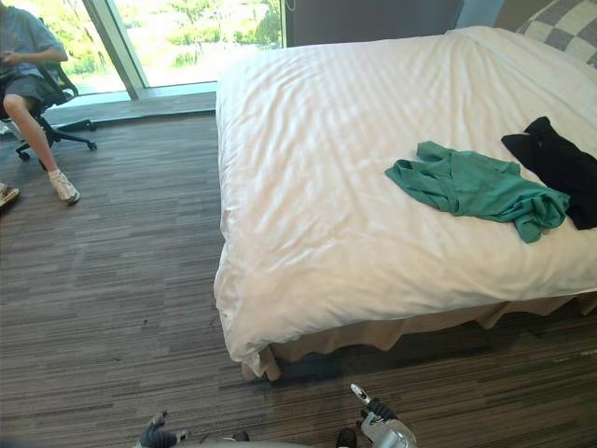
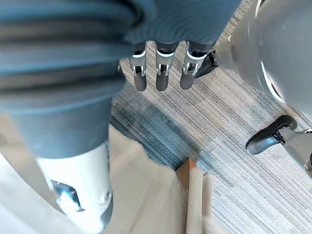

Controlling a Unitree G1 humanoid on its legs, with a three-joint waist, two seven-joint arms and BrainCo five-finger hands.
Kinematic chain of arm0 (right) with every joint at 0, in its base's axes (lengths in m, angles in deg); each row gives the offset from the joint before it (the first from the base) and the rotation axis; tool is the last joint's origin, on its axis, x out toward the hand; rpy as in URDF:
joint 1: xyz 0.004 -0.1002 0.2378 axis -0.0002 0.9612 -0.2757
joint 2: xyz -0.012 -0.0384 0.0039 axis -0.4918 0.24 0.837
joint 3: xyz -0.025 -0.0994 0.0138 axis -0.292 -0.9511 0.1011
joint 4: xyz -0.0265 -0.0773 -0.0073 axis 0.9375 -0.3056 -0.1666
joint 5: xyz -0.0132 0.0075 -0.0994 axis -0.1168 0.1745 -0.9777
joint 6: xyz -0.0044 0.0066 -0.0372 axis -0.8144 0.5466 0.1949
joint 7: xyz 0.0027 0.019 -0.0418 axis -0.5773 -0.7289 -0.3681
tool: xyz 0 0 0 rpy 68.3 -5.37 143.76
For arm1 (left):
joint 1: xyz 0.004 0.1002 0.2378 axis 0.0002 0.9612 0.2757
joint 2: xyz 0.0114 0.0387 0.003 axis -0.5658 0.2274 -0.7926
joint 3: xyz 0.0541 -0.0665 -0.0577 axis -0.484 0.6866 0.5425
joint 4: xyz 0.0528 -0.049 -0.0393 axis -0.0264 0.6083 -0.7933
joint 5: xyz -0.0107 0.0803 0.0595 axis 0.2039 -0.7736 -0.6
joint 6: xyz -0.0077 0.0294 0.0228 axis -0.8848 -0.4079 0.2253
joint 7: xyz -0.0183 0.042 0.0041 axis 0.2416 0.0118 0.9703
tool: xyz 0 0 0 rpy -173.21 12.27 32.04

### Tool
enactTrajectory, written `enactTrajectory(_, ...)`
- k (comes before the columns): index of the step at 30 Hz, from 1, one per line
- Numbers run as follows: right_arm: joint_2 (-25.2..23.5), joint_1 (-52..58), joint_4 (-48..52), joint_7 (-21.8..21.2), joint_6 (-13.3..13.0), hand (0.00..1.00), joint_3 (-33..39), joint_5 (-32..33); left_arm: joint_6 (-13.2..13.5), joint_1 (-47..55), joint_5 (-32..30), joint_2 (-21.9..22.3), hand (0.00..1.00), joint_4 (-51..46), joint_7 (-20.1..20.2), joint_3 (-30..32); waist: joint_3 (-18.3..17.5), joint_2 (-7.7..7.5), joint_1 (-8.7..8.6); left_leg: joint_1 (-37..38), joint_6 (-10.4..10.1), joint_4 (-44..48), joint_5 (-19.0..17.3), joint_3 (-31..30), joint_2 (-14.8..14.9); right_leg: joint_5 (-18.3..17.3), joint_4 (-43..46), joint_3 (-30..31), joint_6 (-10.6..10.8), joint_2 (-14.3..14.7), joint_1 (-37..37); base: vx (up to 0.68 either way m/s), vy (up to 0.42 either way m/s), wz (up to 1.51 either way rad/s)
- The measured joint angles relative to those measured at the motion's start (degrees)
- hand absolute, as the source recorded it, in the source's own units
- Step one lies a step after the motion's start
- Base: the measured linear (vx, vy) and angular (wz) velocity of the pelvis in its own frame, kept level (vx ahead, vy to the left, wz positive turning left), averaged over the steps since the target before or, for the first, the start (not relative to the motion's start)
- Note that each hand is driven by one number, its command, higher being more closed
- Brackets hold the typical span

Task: Tidy the bed and pick cloth on bed and put in laundry

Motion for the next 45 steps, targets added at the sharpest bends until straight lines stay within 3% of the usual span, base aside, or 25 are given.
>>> enactTrajectory(5, -0.1, 1.1, 0.0, 3.6, -1.1, 0.00, 1.6, 0.1, 0.0, 0.0, 0.3, 2.3, 0.00, 1.3, 2.3, 4.6, -0.1, 0.08, -0.08, 2.1, -0.1, -0.9, 0.2, 0.2, -0.1, 0.0, -0.1, 0.3, -0.1, 0.0, 1.1, -0.08, 0.000, -0.05)
enactTrajectory(6, 0.0, 1.0, 0.0, 4.6, -2.4, 1.00, 2.0, 0.0, 0.0, -0.1, 0.4, 2.6, 0.00, 1.3, 2.7, 5.9, -0.1, 0.06, -0.13, 2.2, -0.1, -0.9, 0.2, 0.6, 0.0, 0.1, -0.3, 0.3, -0.1, 0.0, 0.9, -0.06, -0.005, -0.14)
enactTrajectory(11, 1.5, -0.3, 2.9, 6.5, -8.2, 1.00, 6.7, -4.9, 0.9, -0.5, 1.4, 3.1, 0.00, 1.5, 3.8, 8.0, -0.1, -0.19, -0.19, 2.2, -0.2, -1.1, 0.2, 1.4, 0.0, 0.3, -0.3, 0.9, -0.2, 0.0, 0.3, -0.02, -0.003, -0.10)
enactTrajectory(13, 4.2, -2.8, 7.0, 6.3, -11.5, 1.00, 7.6, -8.5, 2.8, -1.0, 2.7, 3.3, 0.00, 1.5, 3.9, 7.8, -0.1, -0.32, -0.44, 2.3, -0.1, -1.4, 0.3, 1.4, -0.1, 0.4, -0.4, 0.9, -0.1, 0.0, 0.2, 0.00, 0.000, 0.00)
enactTrajectory(17, 11.1, -10.5, 11.3, 4.4, -14.8, 1.00, 6.0, -13.5, 4.1, -2.5, 3.8, 2.6, 0.00, 1.5, 3.7, 5.1, 0.0, -0.38, -1.06, 2.3, 0.0, -1.8, 0.6, 1.0, -0.3, 0.5, -0.4, 0.9, 0.1, -0.1, 0.1, 0.03, 0.003, 0.02)
enactTrajectory(22, 17.9, -21.9, 16.1, -1.2, -18.9, 1.00, -1.1, -15.7, 4.9, -3.7, 8.2, 1.1, 0.00, 1.4, 3.3, 2.8, 0.3, -0.87, -1.14, 2.0, 0.3, -1.9, 0.8, -1.0, -0.5, 1.4, -0.1, 0.2, 1.2, -0.1, 0.3, 0.03, 0.001, 0.04)
enactTrajectory(23, 19.1, -23.7, 23.0, -5.3, -19.7, 1.00, -4.2, -15.7, 5.0, -4.1, 9.4, 1.0, 0.00, 1.1, 3.3, 2.0, 0.3, -0.88, -1.15, 1.8, 0.3, -1.8, 0.8, -1.9, -0.8, 1.7, -0.1, 0.0, 1.6, -0.4, 0.3, 0.00, 0.011, 0.06)
enactTrajectory(25, 18.9, -23.5, 30.3, -8.4, -19.8, 1.00, -6.3, -15.7, 5.1, -3.9, 9.8, 0.9, 0.00, 1.0, 3.3, 1.1, 0.3, -0.85, -1.18, 1.6, 0.5, -1.8, 0.9, -2.2, -1.0, 2.1, -0.1, -0.1, 2.2, -0.6, 0.3, 0.00, 0.014, 0.11)
enactTrajectory(27, 18.7, -21.9, 43.4, -15.6, -19.3, 1.00, -10.1, -15.4, 5.3, -3.3, 10.4, 1.0, 0.00, 0.9, 3.3, 0.6, 0.5, -1.17, -1.27, 1.3, 0.6, -1.7, 0.9, -3.4, -1.5, 2.1, -0.4, -1.2, 2.3, -1.2, 0.4, -0.02, 0.018, 0.16)
enactTrajectory(28, 18.5, -21.6, 45.7, -17.2, -19.0, 1.00, -11.2, -15.4, 5.3, -2.9, 10.4, 1.0, 0.00, 0.8, 3.3, 0.6, 0.6, -1.33, -1.29, 1.3, 0.7, -1.7, 0.9, -3.5, -1.6, 2.1, -0.4, -1.4, 2.3, -1.3, 0.5, -0.05, 0.021, 0.13)
enactTrajectory(29, 17.1, -20.2, 51.6, -22.2, -17.9, 1.00, -14.4, -13.9, 6.1, -1.7, 10.9, 0.8, 0.00, 0.8, 3.2, 0.6, 1.2, -1.97, -1.28, 1.3, 0.8, -1.4, 0.9, -4.0, -2.0, 2.1, -0.5, -1.7, 2.3, -1.6, 0.9, -0.05, 0.016, 0.08)
enactTrajectory(33, 13.6, -19.8, 56.1, -29.3, -14.0, 1.00, -23.7, -11.9, 7.8, 0.0, 12.6, 0.2, 0.00, 0.9, 2.0, 0.5, 2.3, -2.96, -0.86, 1.3, 1.1, -0.8, 0.8, -5.0, -2.3, 2.0, -0.5, -2.8, 2.2, -2.1, 1.2, -0.09, -0.002, 0.10)
enactTrajectory(35, 12.0, -20.1, 56.5, -30.6, -12.4, 1.00, -27.8, -11.1, 8.1, 0.3, 12.7, 0.2, 0.00, 0.9, 1.8, 0.2, 2.5, -2.81, -0.20, 1.2, 1.3, -0.8, 1.0, -5.4, -2.6, 1.9, -0.5, -3.4, 1.9, -2.3, 1.3, -0.08, -0.008, 0.10)
enactTrajectory(38, 9.8, -22.1, 56.1, -30.2, -9.3, 1.00, -35.9, -11.7, 9.8, 0.3, 14.4, 0.0, 0.00, 0.9, 1.5, -1.5, 3.8, -2.14, 0.65, -0.5, 1.6, -0.3, 1.6, -7.9, -3.2, 1.9, -0.5, -5.9, 1.6, -3.0, 1.4, -0.09, -0.008, 0.38)
enactTrajectory(41, 7.5, -30.2, 52.6, -26.6, -7.3, 1.00, -41.3, -13.2, 10.7, -1.4, 17.4, -0.1, 0.00, 0.5, 1.3, -1.5, 7.7, -2.04, 2.57, -5.0, 1.0, 2.8, 1.5, -10.4, -3.3, 1.8, 0.5, -7.9, 0.6, -3.1, -0.6, -0.11, -0.018, 0.43)
enactTrajectory(45, 5.5, -44.8, 41.5, -19.3, -6.8, 1.00, -41.1, -15.3, 11.3, -6.7, 18.2, -0.3, 0.00, -2.4, 1.3, -1.7, 17.7, -0.96, 5.47, -13.2, 1.1, 8.8, 2.0, -13.8, -2.9, -1.6, 11.6, -9.7, -0.8, -4.3, -8.7, -0.14, -0.010, 0.38)
